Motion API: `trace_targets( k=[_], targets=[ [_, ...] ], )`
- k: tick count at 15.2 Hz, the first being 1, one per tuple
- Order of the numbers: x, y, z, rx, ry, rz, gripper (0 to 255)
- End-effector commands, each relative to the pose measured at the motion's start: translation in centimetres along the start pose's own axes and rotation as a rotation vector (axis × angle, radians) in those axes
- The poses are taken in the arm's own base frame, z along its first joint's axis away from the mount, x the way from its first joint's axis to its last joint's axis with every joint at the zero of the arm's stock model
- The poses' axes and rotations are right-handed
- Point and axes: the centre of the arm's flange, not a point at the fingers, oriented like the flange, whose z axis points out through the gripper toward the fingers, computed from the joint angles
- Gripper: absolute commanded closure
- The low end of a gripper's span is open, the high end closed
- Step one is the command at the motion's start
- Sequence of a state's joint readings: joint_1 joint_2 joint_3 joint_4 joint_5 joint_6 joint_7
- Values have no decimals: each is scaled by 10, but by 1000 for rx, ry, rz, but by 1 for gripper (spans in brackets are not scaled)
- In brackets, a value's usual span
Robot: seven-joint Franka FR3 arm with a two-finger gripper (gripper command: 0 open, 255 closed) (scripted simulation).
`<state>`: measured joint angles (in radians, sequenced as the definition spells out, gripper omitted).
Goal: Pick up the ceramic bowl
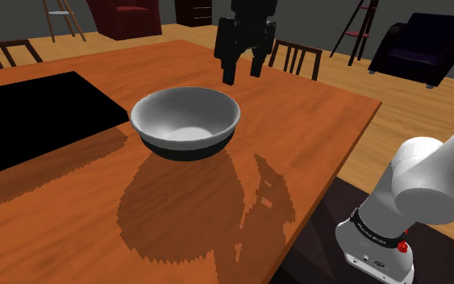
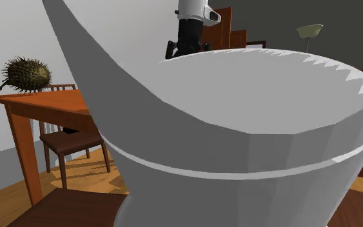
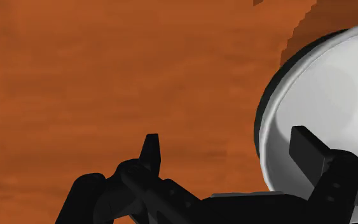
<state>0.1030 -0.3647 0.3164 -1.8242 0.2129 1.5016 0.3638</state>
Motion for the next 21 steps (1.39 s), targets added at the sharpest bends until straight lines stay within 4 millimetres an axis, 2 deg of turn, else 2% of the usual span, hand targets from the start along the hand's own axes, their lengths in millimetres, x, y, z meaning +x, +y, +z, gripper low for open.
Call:
trace_targets(
  k=[1, 3, 10, 12, 13, 21],
  targets=[
    [8, -23, -12, 7, 10, -2, 0],
    [16, -41, -20, 13, 19, -4, 0],
    [16, -37, 17, 13, 19, -4, 0],
    [16, -37, 20, 13, 19, -4, 0],
    [16, -37, 19, 13, 19, -4, 255],
    [16, -37, 20, 13, 19, -4, 255]
  ],
)
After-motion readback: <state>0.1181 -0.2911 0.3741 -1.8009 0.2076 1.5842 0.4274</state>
